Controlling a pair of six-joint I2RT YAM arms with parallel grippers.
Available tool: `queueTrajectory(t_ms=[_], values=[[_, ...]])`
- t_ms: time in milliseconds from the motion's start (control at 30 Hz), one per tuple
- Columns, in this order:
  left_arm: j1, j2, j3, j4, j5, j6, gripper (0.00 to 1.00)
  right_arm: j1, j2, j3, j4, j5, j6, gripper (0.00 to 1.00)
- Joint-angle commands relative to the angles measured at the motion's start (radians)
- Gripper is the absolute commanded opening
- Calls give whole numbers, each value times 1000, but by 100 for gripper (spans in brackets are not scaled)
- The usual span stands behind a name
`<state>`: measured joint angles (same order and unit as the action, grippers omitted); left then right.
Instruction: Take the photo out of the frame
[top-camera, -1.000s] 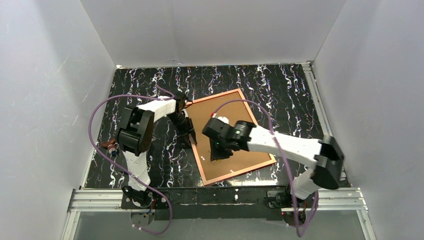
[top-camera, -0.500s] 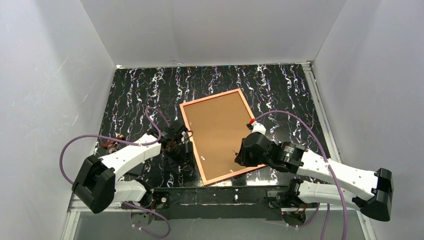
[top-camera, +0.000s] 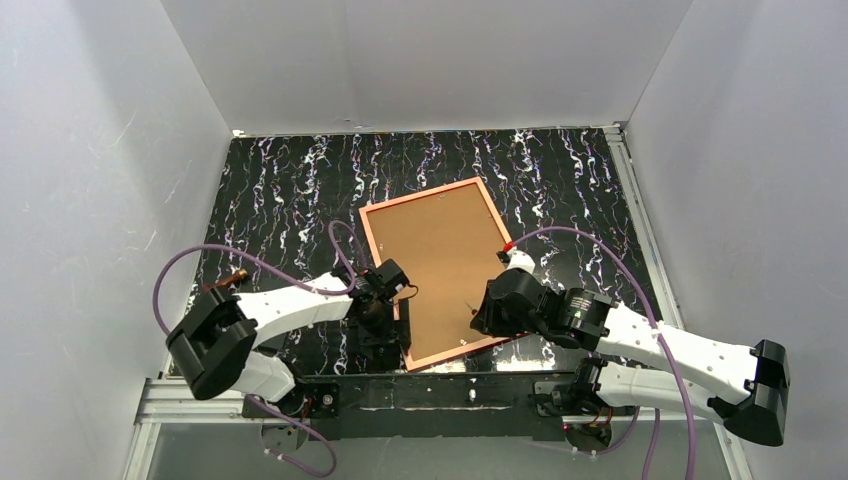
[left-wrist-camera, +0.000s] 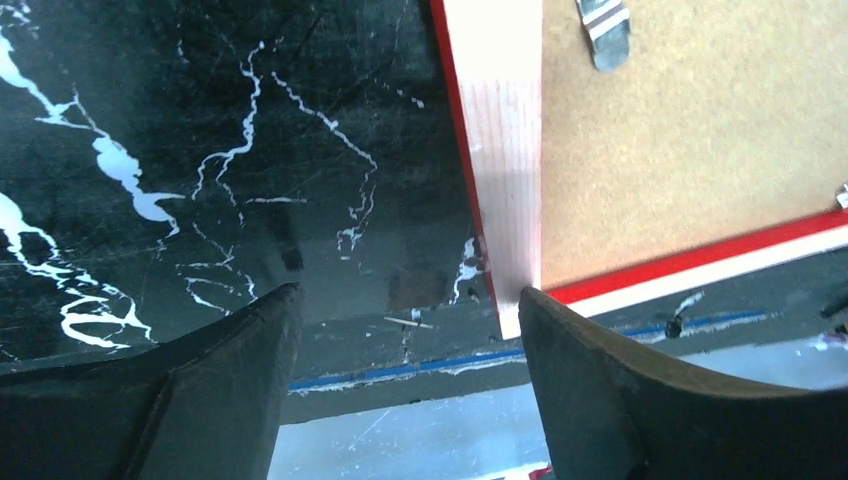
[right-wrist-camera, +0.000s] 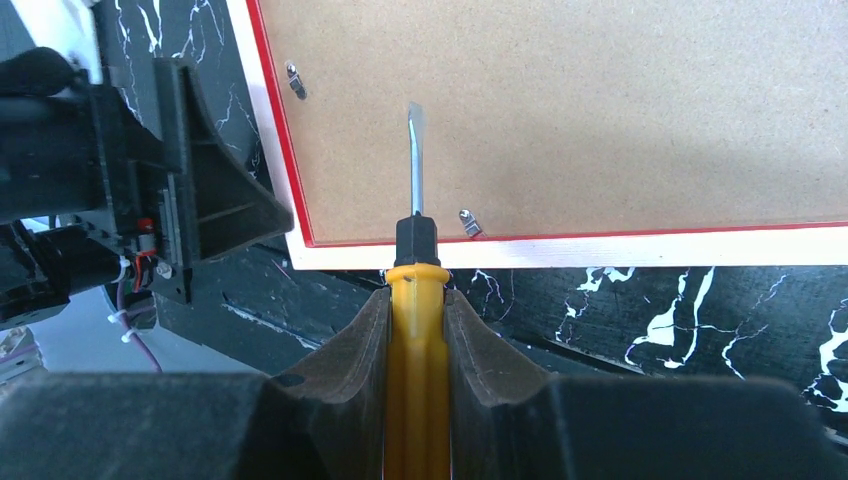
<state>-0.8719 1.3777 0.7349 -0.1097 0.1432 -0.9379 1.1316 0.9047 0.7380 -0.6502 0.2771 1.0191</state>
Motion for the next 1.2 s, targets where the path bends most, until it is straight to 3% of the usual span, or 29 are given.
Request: queueTrajectory(t_ms=[0,167,300,400,500,667,933,1067,1167], values=[[-38,84,42,-90,-69,-74,74,-1,-16,-7,50,-7,20,1],[-54,159,79,-90,-74,-86,65,-2,-15,-17,62,-20,25,1],[-64,170,84,-87,-73,-98,78,-1,-17,-22,64,-20,25,1],[-65,177,87,-92,-71,-99,76,-1,-18,-30,71,-15,24,1],[-65,185,91,-131,-97,-84,65,-1,-12,-34,75,-15,23,1],[-57,231,146,-255,-129,5,31,-1,-11,-35,74,-17,23,1],[125,316,208,-308,45,246,0,-1,-36,-38,58,2,21,1],[181,415,394,-552,-51,473,0,-1,-31,-47,67,1,21,1],[191,505,543,-684,-246,642,0,-1,-22,-51,87,-4,16,1]])
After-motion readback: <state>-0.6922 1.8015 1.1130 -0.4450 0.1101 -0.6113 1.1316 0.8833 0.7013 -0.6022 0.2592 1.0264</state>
